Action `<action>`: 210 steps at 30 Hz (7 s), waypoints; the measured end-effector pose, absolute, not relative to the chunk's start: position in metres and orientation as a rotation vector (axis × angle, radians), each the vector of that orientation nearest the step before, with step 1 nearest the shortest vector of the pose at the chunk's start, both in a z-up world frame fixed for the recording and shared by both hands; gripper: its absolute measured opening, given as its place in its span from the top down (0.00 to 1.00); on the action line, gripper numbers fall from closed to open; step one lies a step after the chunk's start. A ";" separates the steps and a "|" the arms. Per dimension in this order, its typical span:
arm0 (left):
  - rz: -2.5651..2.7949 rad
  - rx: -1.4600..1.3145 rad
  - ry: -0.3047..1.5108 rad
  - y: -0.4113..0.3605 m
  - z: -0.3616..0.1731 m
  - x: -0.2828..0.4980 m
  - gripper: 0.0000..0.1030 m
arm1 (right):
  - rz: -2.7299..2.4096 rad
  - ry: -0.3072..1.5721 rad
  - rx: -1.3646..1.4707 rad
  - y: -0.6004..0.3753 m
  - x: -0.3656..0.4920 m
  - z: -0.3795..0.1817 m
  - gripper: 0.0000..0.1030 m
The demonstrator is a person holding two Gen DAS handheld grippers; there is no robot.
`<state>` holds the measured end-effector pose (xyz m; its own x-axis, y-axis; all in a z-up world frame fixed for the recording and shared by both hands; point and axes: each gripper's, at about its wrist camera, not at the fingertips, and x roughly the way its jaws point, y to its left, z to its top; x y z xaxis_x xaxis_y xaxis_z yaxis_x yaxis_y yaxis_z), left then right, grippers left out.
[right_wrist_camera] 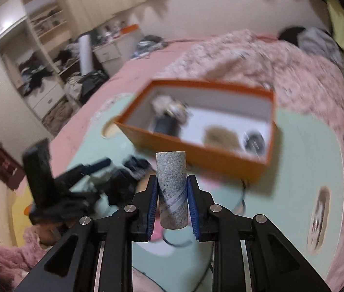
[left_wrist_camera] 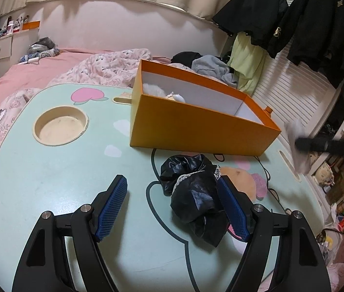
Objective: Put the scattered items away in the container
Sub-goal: 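Lift the roll out and stand it on the table with the right gripper, then reach into the box and grasp the white figurine with the left gripper, then lift the figurine out and set it on the table with the left gripper, then grasp the fluffy tan pompom inside the box with the right gripper, then lift the pompom out and drop it on the table with the right gripper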
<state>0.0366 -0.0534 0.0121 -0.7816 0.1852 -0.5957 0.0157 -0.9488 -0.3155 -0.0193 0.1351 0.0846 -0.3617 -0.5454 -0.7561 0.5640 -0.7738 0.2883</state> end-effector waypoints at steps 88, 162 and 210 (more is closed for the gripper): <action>2.531 -1.099 -0.125 -0.007 0.127 -0.048 0.64 | -2.407 -0.385 0.887 0.173 0.029 0.033 0.50; 2.866 -0.885 -0.427 -0.050 0.020 0.053 0.20 | -1.853 0.474 1.729 0.047 -0.166 0.031 0.66; 2.824 -0.661 -0.527 -0.069 0.077 0.055 0.20 | -2.265 -0.277 0.751 0.150 0.048 0.047 0.37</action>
